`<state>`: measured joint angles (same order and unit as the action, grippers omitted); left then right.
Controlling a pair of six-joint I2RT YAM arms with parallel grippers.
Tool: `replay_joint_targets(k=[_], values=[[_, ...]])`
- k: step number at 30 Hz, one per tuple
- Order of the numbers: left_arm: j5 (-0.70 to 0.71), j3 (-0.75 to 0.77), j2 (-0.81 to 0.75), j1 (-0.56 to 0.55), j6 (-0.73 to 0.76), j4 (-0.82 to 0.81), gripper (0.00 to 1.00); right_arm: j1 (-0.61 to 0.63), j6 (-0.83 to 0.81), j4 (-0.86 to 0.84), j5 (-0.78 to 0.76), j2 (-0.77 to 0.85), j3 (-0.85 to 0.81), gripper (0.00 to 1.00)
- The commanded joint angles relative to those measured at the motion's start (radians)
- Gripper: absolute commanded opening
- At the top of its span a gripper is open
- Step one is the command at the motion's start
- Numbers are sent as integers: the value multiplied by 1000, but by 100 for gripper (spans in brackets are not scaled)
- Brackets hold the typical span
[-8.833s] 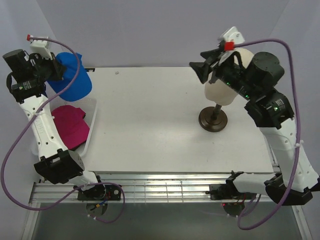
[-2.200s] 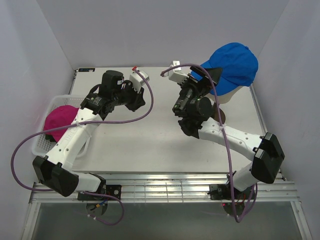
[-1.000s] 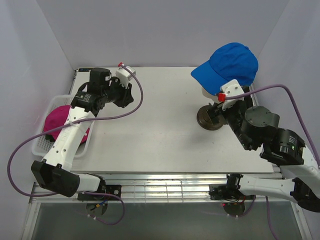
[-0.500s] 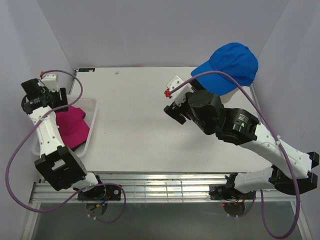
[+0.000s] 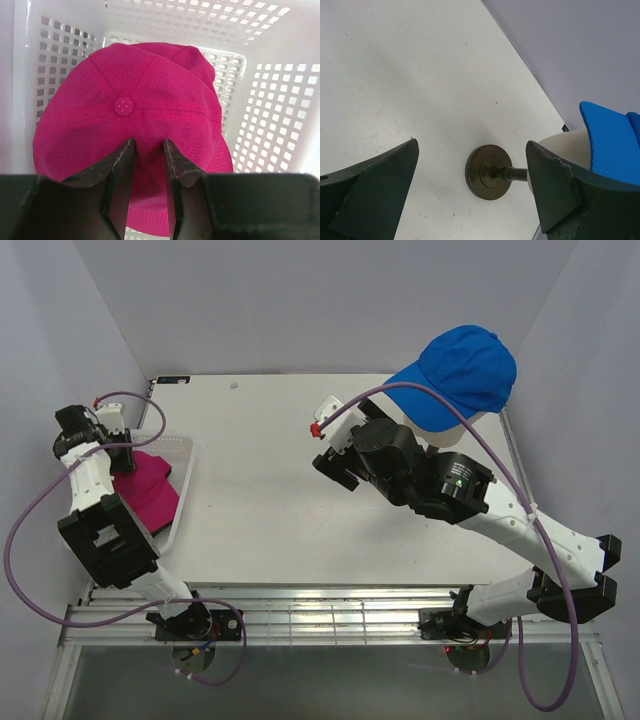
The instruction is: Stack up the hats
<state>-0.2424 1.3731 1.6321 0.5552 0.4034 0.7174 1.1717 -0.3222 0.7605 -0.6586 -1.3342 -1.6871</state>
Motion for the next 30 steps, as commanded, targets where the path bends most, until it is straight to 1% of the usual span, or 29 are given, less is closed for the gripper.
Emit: replay_joint_targets(k=[1,2,4,5,6,9,13,16,17,21,25,29,30], values=[[-49,14,-54,2,8,23,40,0,2,-23,-4,13,-28,93],[-52,17,-55,2,8,30,37,0,0,-23,-4,12,-26,93],[-43,15,-54,2,9,31,25,0,-5,-20,-3,10,-20,93],[-37,14,-51,2,9,34,14,0,-5,-18,1,12,-14,93],[-23,1,-48,3,12,31,0,0,-3,-18,1,13,-13,93],[-20,-22,-52,3,21,25,0,0,0,-18,-6,23,-3,94],[-37,-25,-104,3,2,1,0,0,2,-21,-3,33,-8,94],[-63,33,-150,3,-29,-10,0,0,-3,-20,10,24,-31,94],[-72,79,-175,3,-46,-6,0,2,-6,-20,17,17,-39,94],[-129,185,-218,2,-89,14,0,2,-26,-24,50,-40,-83,94],[-201,250,-259,3,-123,40,0,0,-40,-42,88,-82,-112,94],[-262,305,-291,2,-150,68,0,2,-69,-102,152,-105,-112,94],[-317,320,-293,3,-156,74,0,2,-75,-119,166,-111,-109,94]])
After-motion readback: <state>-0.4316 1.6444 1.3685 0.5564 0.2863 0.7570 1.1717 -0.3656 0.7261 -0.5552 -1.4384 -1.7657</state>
